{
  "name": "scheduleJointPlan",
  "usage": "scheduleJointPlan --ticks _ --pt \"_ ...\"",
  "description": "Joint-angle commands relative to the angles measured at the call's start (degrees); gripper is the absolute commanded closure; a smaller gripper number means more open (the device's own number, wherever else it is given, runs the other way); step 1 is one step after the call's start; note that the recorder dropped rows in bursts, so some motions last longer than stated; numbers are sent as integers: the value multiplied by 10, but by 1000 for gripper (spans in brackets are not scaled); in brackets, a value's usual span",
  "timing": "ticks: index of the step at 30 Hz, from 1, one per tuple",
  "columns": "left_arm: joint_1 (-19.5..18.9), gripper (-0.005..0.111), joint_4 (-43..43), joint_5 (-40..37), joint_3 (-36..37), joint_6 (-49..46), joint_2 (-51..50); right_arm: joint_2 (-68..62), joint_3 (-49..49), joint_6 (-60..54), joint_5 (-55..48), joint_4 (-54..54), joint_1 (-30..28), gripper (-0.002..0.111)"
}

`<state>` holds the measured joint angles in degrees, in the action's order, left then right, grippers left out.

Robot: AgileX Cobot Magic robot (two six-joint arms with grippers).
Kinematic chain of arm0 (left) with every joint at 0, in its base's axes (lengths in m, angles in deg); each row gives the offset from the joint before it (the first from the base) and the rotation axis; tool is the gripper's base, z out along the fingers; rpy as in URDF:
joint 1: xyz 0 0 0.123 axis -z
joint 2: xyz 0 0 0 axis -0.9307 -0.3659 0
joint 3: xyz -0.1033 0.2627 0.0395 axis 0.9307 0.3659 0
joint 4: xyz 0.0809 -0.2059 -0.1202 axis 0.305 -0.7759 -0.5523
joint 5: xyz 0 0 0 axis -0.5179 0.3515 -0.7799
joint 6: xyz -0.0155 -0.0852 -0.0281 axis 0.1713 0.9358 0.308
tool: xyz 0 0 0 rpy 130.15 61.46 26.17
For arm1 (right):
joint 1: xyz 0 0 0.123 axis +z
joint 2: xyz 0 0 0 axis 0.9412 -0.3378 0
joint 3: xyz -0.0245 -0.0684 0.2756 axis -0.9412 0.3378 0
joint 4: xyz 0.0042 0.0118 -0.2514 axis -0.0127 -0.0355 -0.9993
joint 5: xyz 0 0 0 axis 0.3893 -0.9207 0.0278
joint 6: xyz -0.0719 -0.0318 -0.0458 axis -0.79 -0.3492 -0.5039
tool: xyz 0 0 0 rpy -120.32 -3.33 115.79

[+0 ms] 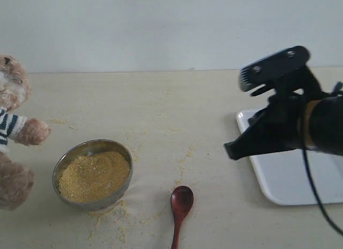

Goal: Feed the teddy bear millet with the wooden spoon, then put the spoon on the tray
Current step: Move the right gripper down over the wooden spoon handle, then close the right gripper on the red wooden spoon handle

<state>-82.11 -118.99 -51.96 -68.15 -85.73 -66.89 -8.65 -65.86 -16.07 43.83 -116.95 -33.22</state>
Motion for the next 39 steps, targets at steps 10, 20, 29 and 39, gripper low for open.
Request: scheduleJointPlan --ticks 10,20,29,39 --pt "-1 102 -24 -1 -4 -2 -3 -157 -18 332 -89 -79 310 95" --pt "-1 102 -54 27 -4 -2 -3 -210 -24 453 -61 -82 310 52" --pt "-1 102 -56 19 -4 -2 -3 -259 -51 456 -46 -69 310 52" --pt "-1 102 -66 19 -4 -2 -3 -265 -51 410 -66 -29 310 66"
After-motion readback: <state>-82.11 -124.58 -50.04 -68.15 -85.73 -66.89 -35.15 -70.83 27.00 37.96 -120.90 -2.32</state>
